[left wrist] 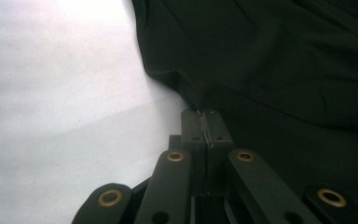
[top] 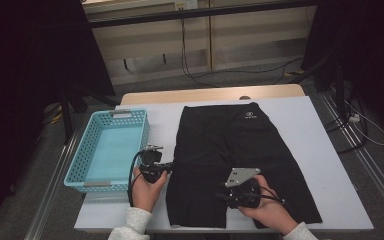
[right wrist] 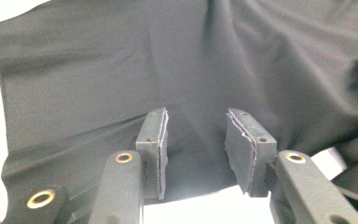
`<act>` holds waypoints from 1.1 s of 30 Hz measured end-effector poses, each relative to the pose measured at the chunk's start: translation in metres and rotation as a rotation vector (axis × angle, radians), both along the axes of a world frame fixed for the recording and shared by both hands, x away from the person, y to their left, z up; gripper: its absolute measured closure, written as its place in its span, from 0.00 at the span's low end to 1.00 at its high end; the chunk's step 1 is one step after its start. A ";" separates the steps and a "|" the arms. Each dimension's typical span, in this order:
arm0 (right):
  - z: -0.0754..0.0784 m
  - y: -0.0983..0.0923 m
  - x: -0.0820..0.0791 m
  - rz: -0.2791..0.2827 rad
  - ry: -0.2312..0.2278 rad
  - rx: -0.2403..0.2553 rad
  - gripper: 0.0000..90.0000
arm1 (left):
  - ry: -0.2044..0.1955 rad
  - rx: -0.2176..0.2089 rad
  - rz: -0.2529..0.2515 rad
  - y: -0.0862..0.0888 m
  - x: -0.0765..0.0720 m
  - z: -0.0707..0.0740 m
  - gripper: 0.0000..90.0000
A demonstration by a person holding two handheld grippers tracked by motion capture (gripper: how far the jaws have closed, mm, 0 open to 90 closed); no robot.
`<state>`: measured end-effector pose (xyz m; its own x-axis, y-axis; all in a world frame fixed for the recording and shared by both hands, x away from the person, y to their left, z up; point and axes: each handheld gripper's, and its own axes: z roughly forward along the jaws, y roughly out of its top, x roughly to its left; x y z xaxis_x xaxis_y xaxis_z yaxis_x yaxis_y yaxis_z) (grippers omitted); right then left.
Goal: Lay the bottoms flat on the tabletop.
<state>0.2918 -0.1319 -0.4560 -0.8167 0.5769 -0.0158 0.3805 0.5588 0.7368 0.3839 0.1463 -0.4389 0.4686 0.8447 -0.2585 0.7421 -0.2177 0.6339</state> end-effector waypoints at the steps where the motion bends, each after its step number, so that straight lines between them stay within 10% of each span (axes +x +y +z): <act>1: -0.001 0.001 0.000 0.001 0.006 -0.008 0.68 | 0.000 -0.001 0.000 0.000 0.000 0.000 1.00; 6: -0.003 -0.001 0.003 0.015 0.017 -0.034 1.00 | 0.005 -0.022 -0.006 -0.003 0.004 -0.003 1.00; 12: 0.003 -0.012 0.005 0.013 0.005 -0.059 1.00 | 0.003 -0.035 -0.013 -0.003 0.005 -0.003 0.97; 23: 0.007 0.001 0.003 0.008 -0.012 -0.005 0.63 | -0.011 0.000 -0.010 0.000 -0.003 0.001 0.47; 33: 0.001 0.012 0.001 0.049 0.005 0.010 0.57 | 0.020 -0.005 -0.032 0.001 -0.011 0.001 0.29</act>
<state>0.2928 -0.1200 -0.4553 -0.8439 0.5364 -0.0062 0.3563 0.5691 0.7411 0.3725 0.1470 -0.4382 0.4899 0.8282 -0.2721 0.7473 -0.2382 0.6203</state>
